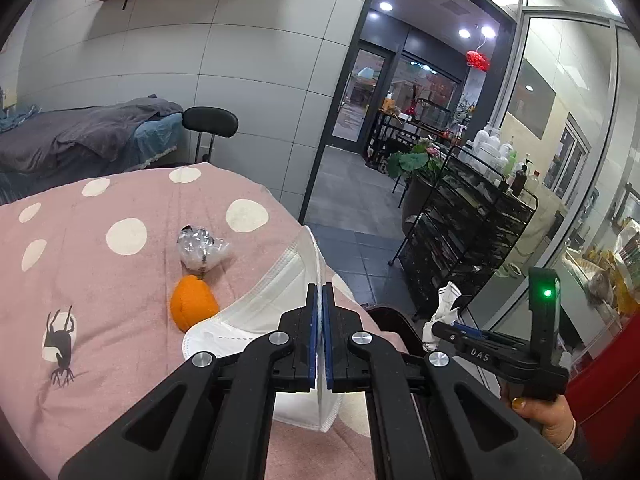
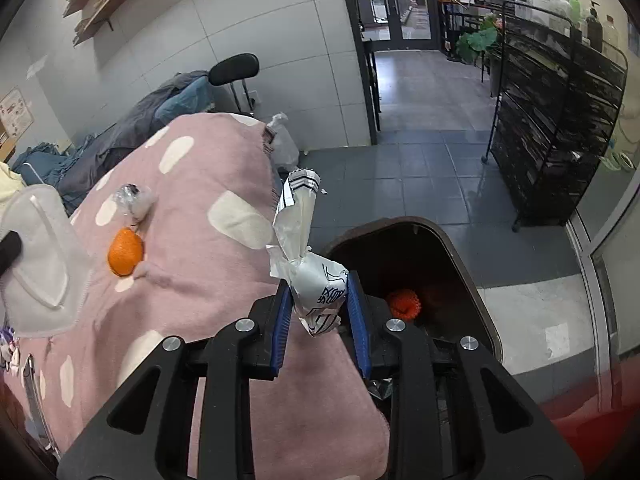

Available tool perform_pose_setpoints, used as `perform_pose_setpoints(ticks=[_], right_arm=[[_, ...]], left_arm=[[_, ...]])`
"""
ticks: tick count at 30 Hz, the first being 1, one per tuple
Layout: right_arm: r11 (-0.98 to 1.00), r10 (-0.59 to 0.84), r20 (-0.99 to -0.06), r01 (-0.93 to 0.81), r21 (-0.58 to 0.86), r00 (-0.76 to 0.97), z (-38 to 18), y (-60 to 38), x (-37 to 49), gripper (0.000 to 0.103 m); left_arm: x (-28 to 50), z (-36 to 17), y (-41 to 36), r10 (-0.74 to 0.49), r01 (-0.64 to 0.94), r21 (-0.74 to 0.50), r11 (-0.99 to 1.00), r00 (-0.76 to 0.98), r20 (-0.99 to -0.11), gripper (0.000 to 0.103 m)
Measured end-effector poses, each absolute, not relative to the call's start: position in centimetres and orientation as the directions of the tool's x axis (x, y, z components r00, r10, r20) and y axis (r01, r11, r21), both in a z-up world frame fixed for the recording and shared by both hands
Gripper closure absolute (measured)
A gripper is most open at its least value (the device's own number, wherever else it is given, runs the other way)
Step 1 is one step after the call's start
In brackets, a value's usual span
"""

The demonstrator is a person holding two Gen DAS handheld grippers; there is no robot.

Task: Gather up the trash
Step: 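Carry the white wrapper to the bin and open the right tool, then lower the white face mask into the bin and open the left tool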

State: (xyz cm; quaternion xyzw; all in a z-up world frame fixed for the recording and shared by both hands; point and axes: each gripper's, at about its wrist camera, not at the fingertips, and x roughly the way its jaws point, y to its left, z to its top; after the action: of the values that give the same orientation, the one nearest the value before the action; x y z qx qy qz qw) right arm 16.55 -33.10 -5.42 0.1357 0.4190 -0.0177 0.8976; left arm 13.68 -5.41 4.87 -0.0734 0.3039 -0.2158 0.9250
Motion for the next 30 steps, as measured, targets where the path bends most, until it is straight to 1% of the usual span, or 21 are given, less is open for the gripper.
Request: perform_pose_setpoints(ticks=[11, 13, 14, 16, 17, 24, 30], right_arm=[[0.944, 0.052, -0.847, 0.252, 0.215, 0.528, -13.5, -36.4, 18.3, 0.074], [0.940, 0.048, -0.857, 0.267, 0.213, 0.512, -14.7, -36.8, 18.6, 0.066], [0.938, 0.047, -0.862, 0.276, 0.212, 0.504, -15.2, -37.0, 18.7, 0.063], [0.929, 0.047, -0.869, 0.298, 0.219, 0.493, -16.1, -37.4, 18.7, 0.046], [0.926, 0.049, -0.870, 0.305, 0.224, 0.491, -16.3, -37.6, 18.5, 0.044], [0.915, 0.035, -0.874, 0.336, 0.223, 0.485, -16.8, -38.8, 17.1, 0.041], [0.903, 0.018, -0.871, 0.365, 0.225, 0.491, -16.3, -40.0, 15.5, 0.041]], left_arm=[[14.2, 5.0, -9.1, -0.478, 0.416, -0.243, 0.877, 0.690, -0.544, 0.100], [14.2, 5.0, -9.8, -0.485, 0.427, -0.241, 0.872, 0.681, -0.548, 0.100], [14.3, 5.0, -10.1, -0.490, 0.432, -0.244, 0.868, 0.675, -0.551, 0.100], [14.4, 4.9, -10.9, -0.497, 0.443, -0.241, 0.864, 0.666, -0.556, 0.100], [14.3, 4.8, -11.1, -0.498, 0.447, -0.238, 0.862, 0.664, -0.558, 0.100], [14.4, 4.4, -13.5, -0.536, 0.493, -0.248, 0.834, 0.617, -0.576, 0.100], [14.5, 3.8, -16.3, -0.567, 0.542, -0.248, 0.803, 0.568, -0.597, 0.100]])
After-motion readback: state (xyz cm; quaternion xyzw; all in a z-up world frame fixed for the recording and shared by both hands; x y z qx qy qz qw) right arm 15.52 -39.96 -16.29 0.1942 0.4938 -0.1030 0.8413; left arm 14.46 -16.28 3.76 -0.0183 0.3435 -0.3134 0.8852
